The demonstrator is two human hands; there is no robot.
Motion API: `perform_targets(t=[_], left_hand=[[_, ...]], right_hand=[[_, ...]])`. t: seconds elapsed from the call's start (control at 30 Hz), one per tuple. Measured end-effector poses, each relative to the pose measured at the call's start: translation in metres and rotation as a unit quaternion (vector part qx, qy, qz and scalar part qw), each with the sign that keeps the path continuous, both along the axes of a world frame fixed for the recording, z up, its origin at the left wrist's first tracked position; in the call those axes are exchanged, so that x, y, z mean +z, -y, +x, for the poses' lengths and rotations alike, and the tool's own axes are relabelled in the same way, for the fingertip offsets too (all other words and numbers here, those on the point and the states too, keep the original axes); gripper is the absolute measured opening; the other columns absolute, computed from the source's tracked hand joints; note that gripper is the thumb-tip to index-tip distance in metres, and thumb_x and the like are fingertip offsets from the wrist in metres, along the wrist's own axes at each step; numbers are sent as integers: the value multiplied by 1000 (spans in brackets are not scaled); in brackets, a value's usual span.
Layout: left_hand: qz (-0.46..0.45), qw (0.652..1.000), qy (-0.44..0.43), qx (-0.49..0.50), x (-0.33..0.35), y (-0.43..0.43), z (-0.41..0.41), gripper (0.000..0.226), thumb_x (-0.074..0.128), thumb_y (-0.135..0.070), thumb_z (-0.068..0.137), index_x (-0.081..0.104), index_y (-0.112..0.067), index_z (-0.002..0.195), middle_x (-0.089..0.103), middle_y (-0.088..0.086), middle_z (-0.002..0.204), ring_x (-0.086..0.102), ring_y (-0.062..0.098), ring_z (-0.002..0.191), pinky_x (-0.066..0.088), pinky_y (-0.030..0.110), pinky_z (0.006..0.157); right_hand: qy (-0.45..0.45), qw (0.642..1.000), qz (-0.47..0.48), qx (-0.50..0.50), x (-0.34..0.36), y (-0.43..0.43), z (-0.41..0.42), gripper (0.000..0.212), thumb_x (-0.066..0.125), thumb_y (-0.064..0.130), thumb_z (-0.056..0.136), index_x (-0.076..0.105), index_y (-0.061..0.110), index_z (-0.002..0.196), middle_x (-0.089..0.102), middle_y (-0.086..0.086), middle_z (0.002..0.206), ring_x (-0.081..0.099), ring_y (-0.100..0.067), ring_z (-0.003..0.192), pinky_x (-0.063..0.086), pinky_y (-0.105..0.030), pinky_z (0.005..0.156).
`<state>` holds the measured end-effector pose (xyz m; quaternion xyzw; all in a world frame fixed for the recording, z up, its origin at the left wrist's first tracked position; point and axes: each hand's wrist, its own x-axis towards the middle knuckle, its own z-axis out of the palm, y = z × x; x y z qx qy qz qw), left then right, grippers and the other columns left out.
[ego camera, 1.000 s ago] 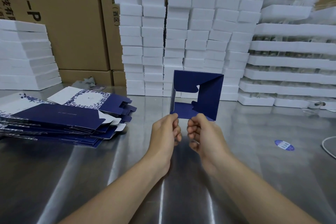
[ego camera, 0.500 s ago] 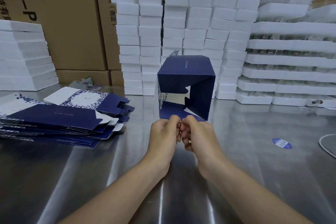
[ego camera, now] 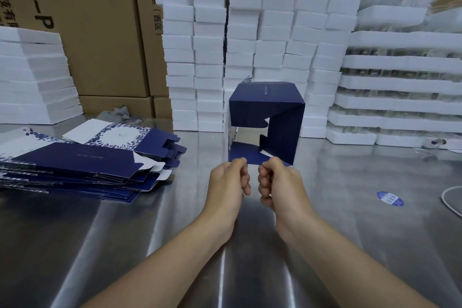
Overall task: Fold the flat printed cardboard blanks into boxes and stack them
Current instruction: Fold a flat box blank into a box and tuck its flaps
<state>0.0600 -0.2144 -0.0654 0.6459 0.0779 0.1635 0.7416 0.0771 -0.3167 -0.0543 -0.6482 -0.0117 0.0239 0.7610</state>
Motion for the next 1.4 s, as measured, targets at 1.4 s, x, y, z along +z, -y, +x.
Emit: perform_targets(t=[1.4], left_hand=[[-11,999,-24,27,3,-6,2,37,44,-25,106,46,-17,70,40,-7,51,44,12,49,37,31,61]], right_hand=[[15,999,-37,-16,5,6,6,29,42,16,95,51,14,68,47,3,52,40,-12,42,34,-17,40]])
